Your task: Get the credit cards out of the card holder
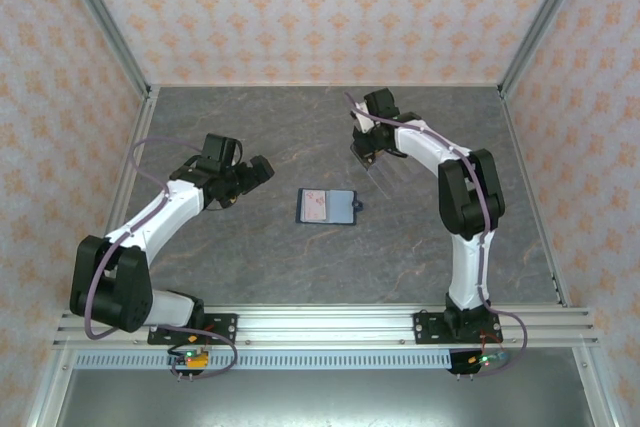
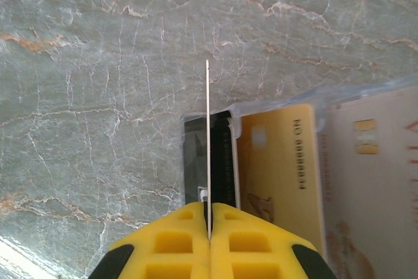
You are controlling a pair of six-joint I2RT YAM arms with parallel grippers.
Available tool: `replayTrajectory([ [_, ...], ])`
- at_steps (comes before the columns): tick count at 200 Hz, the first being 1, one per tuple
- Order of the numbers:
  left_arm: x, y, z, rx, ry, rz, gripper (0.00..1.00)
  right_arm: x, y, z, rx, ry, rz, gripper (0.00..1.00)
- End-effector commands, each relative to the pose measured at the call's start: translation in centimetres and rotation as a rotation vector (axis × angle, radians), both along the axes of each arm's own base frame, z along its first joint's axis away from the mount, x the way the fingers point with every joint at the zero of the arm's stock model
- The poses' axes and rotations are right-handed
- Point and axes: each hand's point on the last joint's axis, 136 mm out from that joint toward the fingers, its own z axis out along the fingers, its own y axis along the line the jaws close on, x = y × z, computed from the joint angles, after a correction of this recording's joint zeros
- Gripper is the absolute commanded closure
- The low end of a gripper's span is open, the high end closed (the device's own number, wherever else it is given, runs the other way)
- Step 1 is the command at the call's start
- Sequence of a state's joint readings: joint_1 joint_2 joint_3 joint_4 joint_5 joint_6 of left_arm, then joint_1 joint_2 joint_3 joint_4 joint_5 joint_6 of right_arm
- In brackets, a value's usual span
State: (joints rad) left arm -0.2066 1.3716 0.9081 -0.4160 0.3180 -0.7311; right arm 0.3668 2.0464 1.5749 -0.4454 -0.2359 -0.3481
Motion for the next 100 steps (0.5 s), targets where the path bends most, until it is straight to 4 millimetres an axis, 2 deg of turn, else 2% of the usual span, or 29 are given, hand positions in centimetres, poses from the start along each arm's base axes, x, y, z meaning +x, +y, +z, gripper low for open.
replayTrajectory([
  [1, -0.2, 0.0, -0.5, -0.005, 0.011, -0.013, 0.0, 0.2, -0.5, 0.2, -0.038, 0.0, 0.007, 1.0],
  [56, -0.2, -0.3, -1.0, -0.021, 0.02, -0.021, 0.0, -0.9, -0.8, 1.0, -0.035, -0.008, 0.016, 1.0],
  [100, -0.3, -0.4, -1.0, -0.025, 0.016, -0.026, 0.0, -1.7, -1.4, 1.0, -0.061, -0.005, 0.016, 1.0],
])
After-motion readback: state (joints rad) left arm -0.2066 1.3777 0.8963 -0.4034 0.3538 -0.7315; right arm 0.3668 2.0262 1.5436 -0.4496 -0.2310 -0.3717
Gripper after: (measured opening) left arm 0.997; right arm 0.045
